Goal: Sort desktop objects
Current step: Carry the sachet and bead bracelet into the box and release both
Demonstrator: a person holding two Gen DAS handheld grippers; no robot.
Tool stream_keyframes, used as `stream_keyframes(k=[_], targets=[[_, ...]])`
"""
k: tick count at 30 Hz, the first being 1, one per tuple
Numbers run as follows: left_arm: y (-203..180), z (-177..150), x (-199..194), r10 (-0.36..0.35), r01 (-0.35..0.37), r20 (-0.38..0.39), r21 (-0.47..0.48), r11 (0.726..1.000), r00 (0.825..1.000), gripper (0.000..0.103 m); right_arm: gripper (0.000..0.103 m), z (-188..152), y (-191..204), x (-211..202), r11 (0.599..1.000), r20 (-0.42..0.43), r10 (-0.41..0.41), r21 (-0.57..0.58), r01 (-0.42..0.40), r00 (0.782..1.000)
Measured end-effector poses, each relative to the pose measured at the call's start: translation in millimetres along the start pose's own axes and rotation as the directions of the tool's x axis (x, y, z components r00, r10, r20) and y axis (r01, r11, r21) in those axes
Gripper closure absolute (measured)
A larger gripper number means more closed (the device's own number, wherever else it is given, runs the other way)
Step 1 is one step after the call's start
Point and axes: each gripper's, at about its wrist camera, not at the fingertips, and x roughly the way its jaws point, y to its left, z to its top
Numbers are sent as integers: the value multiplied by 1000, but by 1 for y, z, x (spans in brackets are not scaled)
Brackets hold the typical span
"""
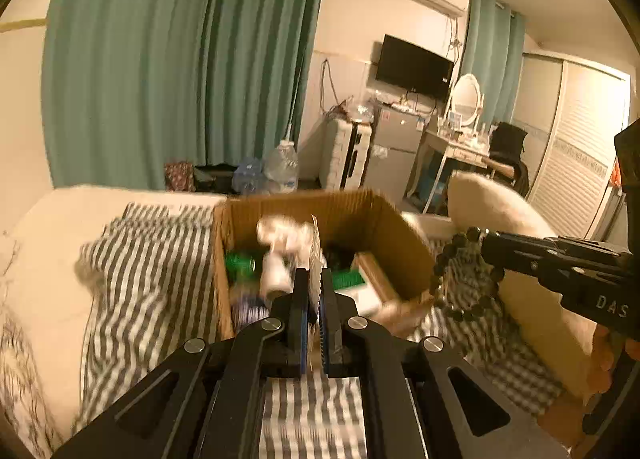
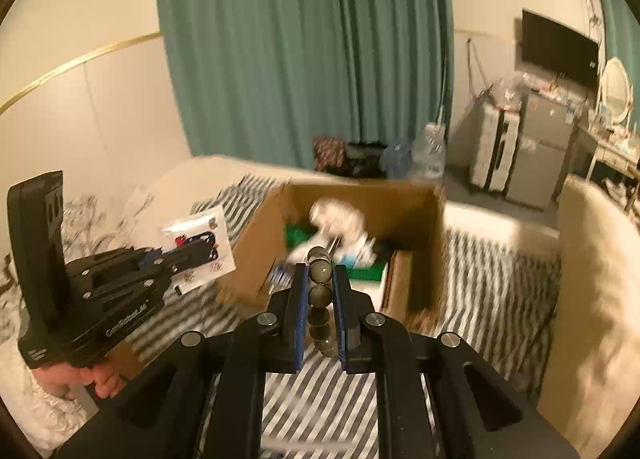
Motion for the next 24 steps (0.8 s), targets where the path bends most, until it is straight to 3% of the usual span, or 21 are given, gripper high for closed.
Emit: stream_keyframes(k=[7,14,15,16,17,18,19,24], targets=[[5,42,78,2,-2,-52,14,1000,999,99,92,44,-31,71,998,-30,-55,16,55,998],[14,37,155,33,-33,-126,2,999,991,95,91,51,-66,153,993,-80,-75,89,82,994],[15,35,161,47,-47,-136,4,999,990,87,91,50,-72,159,991,-83,-69,109,78,994],[16,33,168,78,-78,-150,9,997,986,79,82,49,-77,164,989,-85,-65,128,76,994],[16,30,170,111,-111,-160,14,994,981,53,73,47,-82,167,986,-86,-71,147,83,994],[17,28,170,129,-129,-162,13,992,978,26,51,45,-85,166,982,-81,-86,161,98,993],[20,26,169,149,-150,-156,7,989,976,15,44,43,-88,162,980,-67,-94,170,104,993],[24,21,138,175,-174,-134,18,985,975,11,44,40,-89,124,978,-22,-112,175,114,993]])
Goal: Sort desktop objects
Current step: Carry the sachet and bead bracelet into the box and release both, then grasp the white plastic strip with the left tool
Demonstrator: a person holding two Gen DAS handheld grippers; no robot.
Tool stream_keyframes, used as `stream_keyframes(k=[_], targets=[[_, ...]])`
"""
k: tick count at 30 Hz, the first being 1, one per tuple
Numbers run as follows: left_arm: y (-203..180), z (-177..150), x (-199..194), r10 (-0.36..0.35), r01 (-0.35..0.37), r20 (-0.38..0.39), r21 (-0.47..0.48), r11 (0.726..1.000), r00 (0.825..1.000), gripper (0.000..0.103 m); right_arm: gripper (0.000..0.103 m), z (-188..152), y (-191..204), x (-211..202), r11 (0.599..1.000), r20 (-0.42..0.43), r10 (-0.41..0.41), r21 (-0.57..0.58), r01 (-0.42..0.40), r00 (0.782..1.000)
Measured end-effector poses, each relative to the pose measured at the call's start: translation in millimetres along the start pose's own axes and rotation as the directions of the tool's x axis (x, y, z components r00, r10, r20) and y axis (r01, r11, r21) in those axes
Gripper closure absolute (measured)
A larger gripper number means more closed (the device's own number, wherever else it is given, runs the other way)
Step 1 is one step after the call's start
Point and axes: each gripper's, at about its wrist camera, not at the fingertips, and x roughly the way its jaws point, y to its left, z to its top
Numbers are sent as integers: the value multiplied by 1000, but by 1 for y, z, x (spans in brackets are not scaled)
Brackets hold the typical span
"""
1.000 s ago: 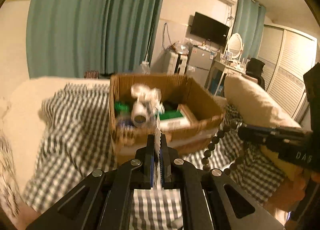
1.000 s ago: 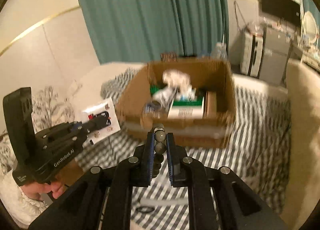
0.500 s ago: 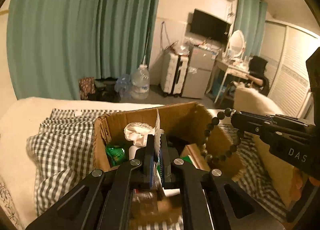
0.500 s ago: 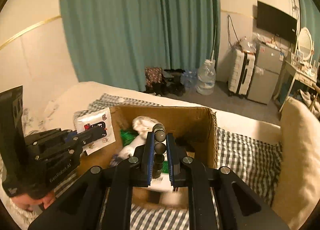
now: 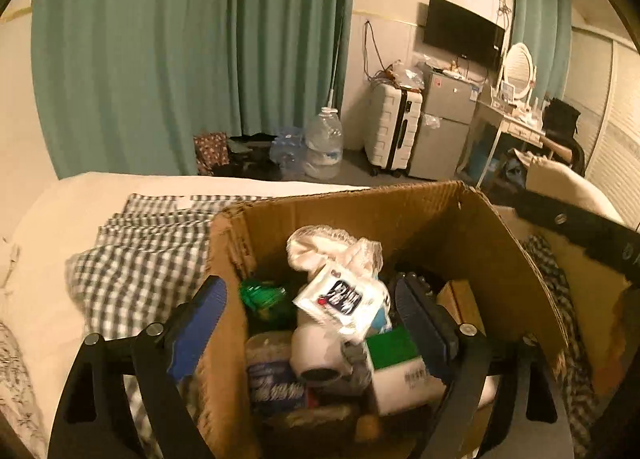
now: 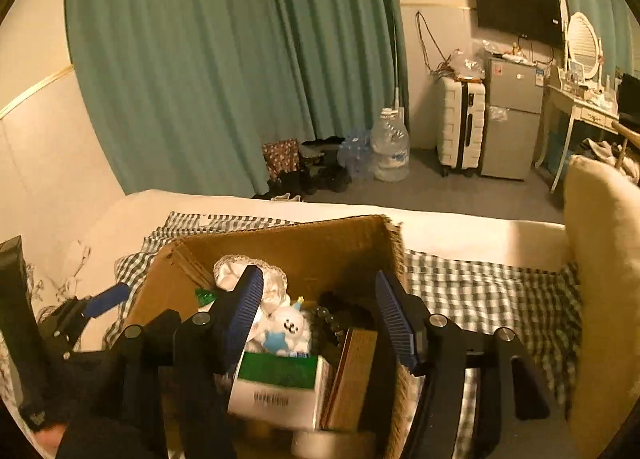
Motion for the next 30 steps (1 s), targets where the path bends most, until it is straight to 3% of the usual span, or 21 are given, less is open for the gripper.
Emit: stream_keyframes(k=[3,5,9,14,16,19,24,27,30], targets=[[0,-5,-31,3,-4,32,32,999,999,8,44,-8,2,-36,999,16,-18,-27,18,1000],[-1,-8,-57,2,-5,62,47,999,998,0,44,-16,6,-65,998,24,-23,-50,24,999],[-3,-23,-110,-30,24,94,59,998,995,0,35,-39,20,-115,994,41,-30,-108,35,999],[-5,-74,-149,-75,73,87,33,997,993,0,33,-97,44,-151,970,30,-57,-235,63,998],[-5,-108,-147,-150,150,39,18,989,988,0,26,-123,46,-154,965,26,-91,-246,95,995],[-14,-155,-127,-232,233,-59,9,973,971,0,23,-157,40,-153,981,11,-74,-179,75,997],[-36,-217,-76,-188,207,-196,83,975,962,0,23,-199,16,-134,998,-98,-65,-33,62,993],[-40,-234,-56,-193,210,-247,46,977,950,0,22,-219,-2,-123,992,-154,-114,44,122,982],[-49,-239,-47,-191,209,-262,40,977,946,0,21,-231,-15,-113,982,-229,-97,139,131,969]])
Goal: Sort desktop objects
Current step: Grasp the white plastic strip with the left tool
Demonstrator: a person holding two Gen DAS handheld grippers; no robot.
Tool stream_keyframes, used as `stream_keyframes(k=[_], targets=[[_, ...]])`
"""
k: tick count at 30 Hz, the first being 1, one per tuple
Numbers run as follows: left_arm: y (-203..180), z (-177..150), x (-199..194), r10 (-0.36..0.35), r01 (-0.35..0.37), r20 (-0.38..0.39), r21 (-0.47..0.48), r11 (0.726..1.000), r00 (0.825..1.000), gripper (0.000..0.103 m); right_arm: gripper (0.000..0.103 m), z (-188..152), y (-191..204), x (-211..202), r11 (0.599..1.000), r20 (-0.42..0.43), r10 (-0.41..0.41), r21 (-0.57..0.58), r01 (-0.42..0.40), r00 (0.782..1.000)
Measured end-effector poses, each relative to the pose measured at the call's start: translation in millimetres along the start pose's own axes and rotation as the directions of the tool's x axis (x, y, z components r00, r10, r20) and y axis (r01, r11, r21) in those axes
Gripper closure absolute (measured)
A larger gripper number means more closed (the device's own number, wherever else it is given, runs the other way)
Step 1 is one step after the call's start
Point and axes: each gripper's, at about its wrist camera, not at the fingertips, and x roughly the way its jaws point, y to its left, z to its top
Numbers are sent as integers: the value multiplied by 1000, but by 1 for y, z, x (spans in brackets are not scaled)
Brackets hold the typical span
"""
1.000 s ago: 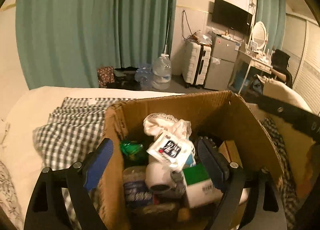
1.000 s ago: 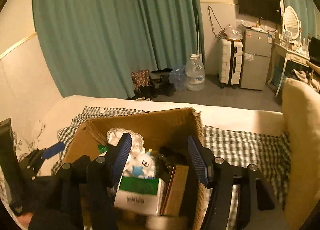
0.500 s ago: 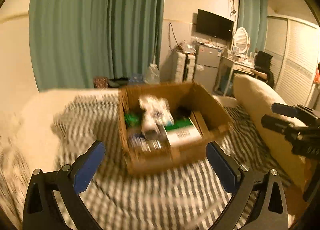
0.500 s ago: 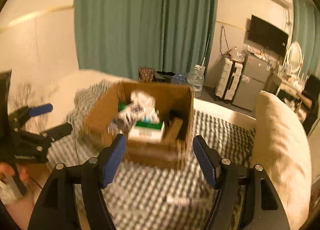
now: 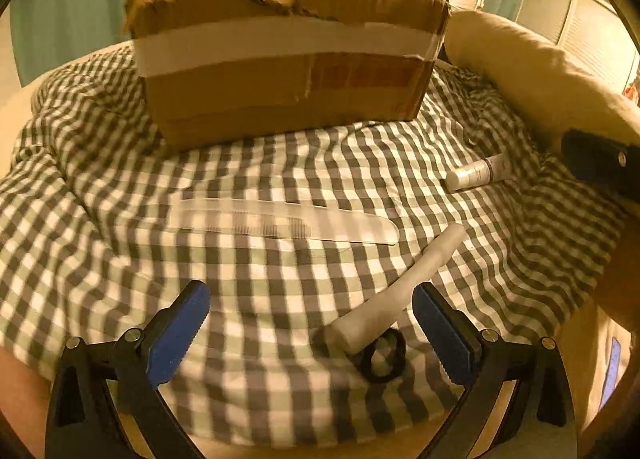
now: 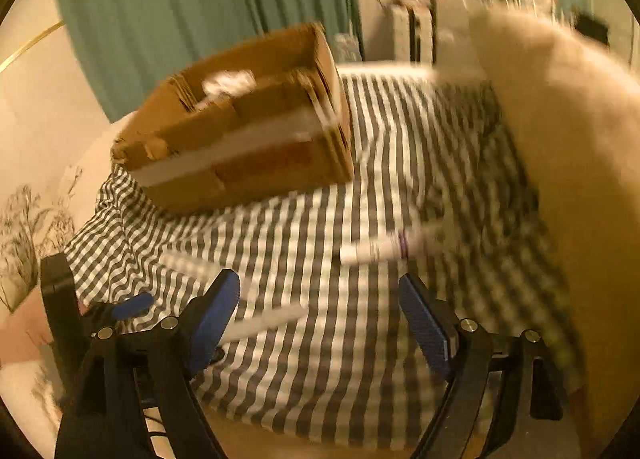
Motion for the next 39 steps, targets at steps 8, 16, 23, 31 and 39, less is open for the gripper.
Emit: stream_keyframes(k=[8,16,23,31,39], targets=[[-40,2,30,-62,69,-51,151,986,997,37,21,0,-3,6,999,-15,-37,30,37,999],[-42,1,28,-176,184,-64,147,972,982,93,21,-1,-2,13,998,-41,-52,25,53,998],[-54,-8,22,-184,200,-93,206,958,978,90,21,-3,-2,12,996,-39,-85,25,86,996],[-52,-7,15,-128,134,-37,258,957,991,97,21,-7,-1,16,996,-56,-85,29,86,995],[-14,9,-9,-76,71,39,123,990,996,97,21,-8,2,18,996,-59,-79,33,81,995]])
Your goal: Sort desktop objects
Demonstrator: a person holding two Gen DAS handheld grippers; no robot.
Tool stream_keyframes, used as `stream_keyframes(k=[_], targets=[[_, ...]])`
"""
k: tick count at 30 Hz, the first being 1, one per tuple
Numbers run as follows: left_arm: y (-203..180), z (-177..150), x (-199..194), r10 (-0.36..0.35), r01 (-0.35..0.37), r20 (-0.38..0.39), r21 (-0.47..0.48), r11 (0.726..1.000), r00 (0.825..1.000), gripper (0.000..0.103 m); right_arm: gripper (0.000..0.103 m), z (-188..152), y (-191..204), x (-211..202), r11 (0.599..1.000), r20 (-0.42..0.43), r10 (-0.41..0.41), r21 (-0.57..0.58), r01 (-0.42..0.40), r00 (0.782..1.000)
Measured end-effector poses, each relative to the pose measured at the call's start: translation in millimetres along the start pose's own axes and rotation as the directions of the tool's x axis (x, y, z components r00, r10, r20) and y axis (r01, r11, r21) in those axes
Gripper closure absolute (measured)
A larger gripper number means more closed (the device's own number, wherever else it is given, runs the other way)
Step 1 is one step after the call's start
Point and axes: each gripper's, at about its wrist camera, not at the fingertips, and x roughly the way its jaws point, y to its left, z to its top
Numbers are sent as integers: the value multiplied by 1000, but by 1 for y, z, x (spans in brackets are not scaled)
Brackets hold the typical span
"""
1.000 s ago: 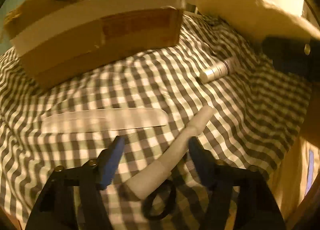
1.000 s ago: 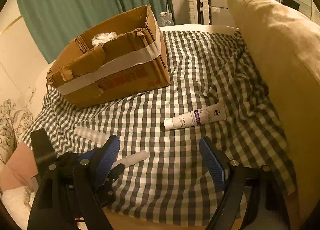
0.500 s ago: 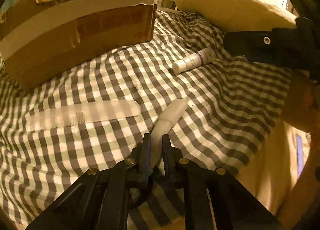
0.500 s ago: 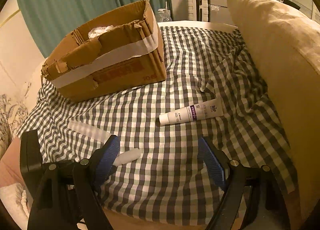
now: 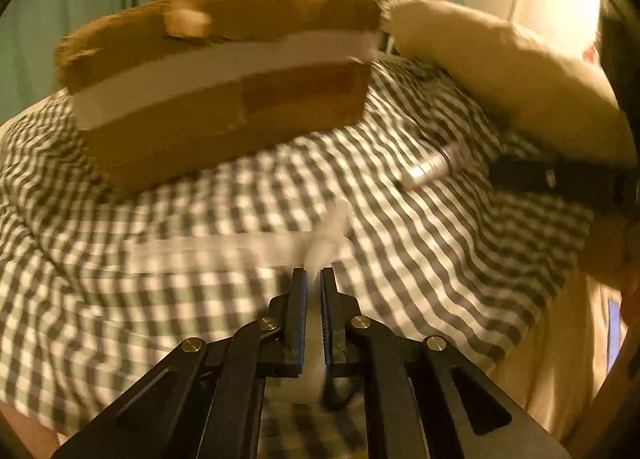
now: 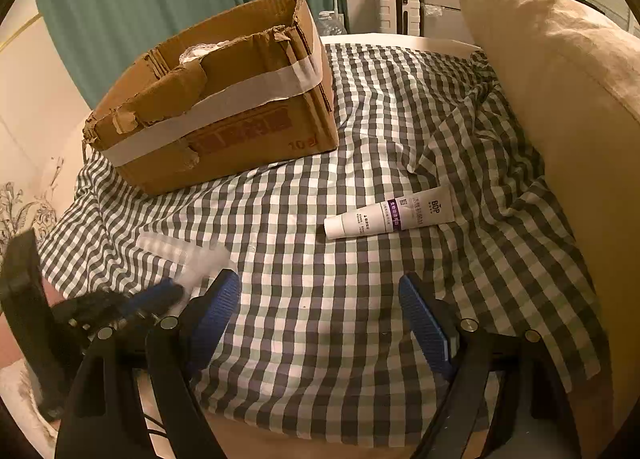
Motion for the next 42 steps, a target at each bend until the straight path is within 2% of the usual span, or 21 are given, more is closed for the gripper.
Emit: stream_keyframes(k=[4,6,10,12,15,17,20,22,23,24,25,26,27,29,30,31,32,42], targets=[[34,6,-10,25,-24,12,-125,992,1000,97,21,-4,13,5,999,-10,40,-36,-41,999],[43,4,-12,51,-49,9,-152,987,999,97,21,-9,28,10,993,-15,57,-105,-58,998],[54,-4,-3,114,-119,-45,-154,981,992,97,21,-28,66,32,966,-86,115,-221,-132,990],[61,-9,4,118,-131,-84,-174,976,990,97,21,-38,80,41,952,-111,119,-269,-145,987],[69,-12,6,109,-128,-100,-207,970,989,94,21,-53,96,52,932,-128,102,-335,-140,987],[74,-14,9,99,-125,-116,-235,964,988,92,22,-60,103,56,919,-149,121,-356,-167,981],[80,-18,10,88,-118,-116,-280,953,989,74,34,-69,107,61,913,-164,104,-375,-160,981],[81,-19,10,66,-99,-123,-288,953,990,44,50,-73,107,67,915,-188,94,-370,-159,978],[78,-20,11,60,-96,-140,-271,958,988,41,52,-74,107,68,915,-182,92,-372,-156,979],[72,-19,14,82,-115,-148,-228,967,986,39,60,-75,107,68,913,-174,95,-377,-155,980],[62,-20,16,124,-149,-157,-160,976,980,36,74,-75,108,67,909,-173,101,-384,-162,980],[54,-22,18,152,-171,-162,-108,979,975,35,80,-75,110,66,905,-175,112,-389,-173,978],[46,-23,19,188,-199,-156,-55,978,970,35,88,-73,110,64,903,-171,116,-392,-175,979],[44,-25,18,191,-200,-145,-48,979,971,38,91,-73,112,62,897,-163,113,-408,-171,980],[47,-25,17,171,-181,-143,-61,982,975,52,94,-73,113,61,893,-161,111,-416,-170,981],[49,-24,14,143,-155,-135,-79,985,980,77,97,-73,113,60,902,-150,101,-404,-154,984],[51,-24,11,127,-139,-126,-91,986,984,88,98,-71,111,56,904,-142,108,-398,-157,984],[55,-24,-19,117,-124,-57,-128,984,991,89,98,-55,105,28,918,-70,179,-346,-192,981]])
